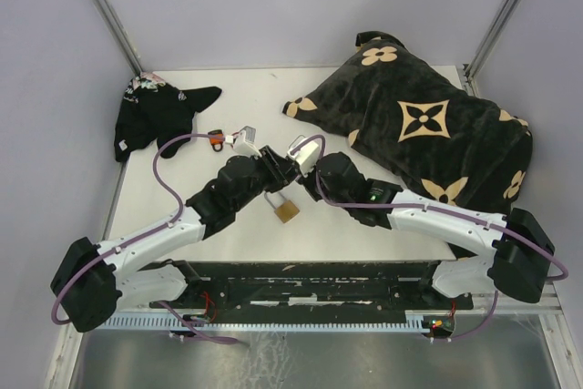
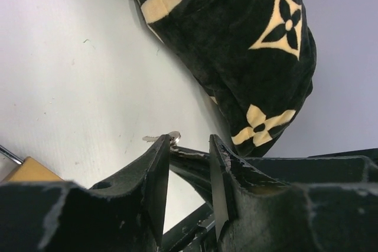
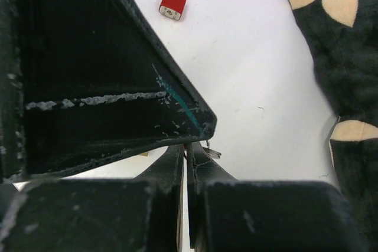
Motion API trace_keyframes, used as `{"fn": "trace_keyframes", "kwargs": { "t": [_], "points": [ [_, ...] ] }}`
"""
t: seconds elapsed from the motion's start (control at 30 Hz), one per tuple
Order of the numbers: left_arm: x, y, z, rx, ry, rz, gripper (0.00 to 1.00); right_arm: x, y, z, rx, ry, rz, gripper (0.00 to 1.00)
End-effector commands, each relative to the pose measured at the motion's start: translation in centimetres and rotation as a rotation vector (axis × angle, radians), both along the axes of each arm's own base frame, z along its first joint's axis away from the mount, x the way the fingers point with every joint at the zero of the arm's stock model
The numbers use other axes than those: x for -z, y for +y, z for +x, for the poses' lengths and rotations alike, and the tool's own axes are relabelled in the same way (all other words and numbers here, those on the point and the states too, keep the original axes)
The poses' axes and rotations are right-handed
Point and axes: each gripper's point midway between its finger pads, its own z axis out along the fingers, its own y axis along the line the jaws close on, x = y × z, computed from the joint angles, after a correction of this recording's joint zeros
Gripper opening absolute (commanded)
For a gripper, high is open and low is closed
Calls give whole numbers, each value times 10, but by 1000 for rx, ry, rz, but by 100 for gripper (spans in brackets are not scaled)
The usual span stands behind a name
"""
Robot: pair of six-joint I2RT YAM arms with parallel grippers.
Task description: Unlock with the key
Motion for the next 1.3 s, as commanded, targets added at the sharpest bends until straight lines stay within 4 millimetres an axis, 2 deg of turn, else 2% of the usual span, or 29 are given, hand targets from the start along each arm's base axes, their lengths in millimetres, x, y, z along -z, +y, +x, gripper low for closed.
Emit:
{"fn": "trace_keyframes", "kwargs": {
  "t": [0.0, 0.17, 0.37, 0.47, 0.53, 0.57, 0.73, 0.83, 1.07, 1.27],
  "points": [
    [-2, -1, 4, -34, -2, -40, 37, -35, 10, 11, 25, -76, 67, 2],
    [1, 0, 6, -41, 3, -32, 27, -33, 13, 10, 19, -77, 64, 3],
    [2, 5, 8, -64, -13, -17, 3, -32, 15, 7, 5, -77, 74, 7],
    [-1, 11, 9, -76, -46, 4, 3, -32, 14, 5, -4, -81, 89, 14],
    [-6, 16, 10, -85, -94, 23, 3, -34, 13, 2, -17, -82, 97, 23],
    [-10, 20, 11, -88, -130, 41, 3, -35, 12, 0, -28, -81, 98, 29],
    [-27, 33, 11, -63, -324, 128, 3, -42, 9, -8, -105, -35, 162, 46],
    [-40, 37, 8, -11, -453, 177, 3, -47, 6, -10, -163, 21, 228, 54],
    [-68, 38, 0, 164, -689, 214, 3, -75, -5, -13, -311, 127, 455, 61],
    [-85, 38, -5, 304, -778, 189, 3, -107, -3, -18, -462, 157, 610, 64]
  ]
}}
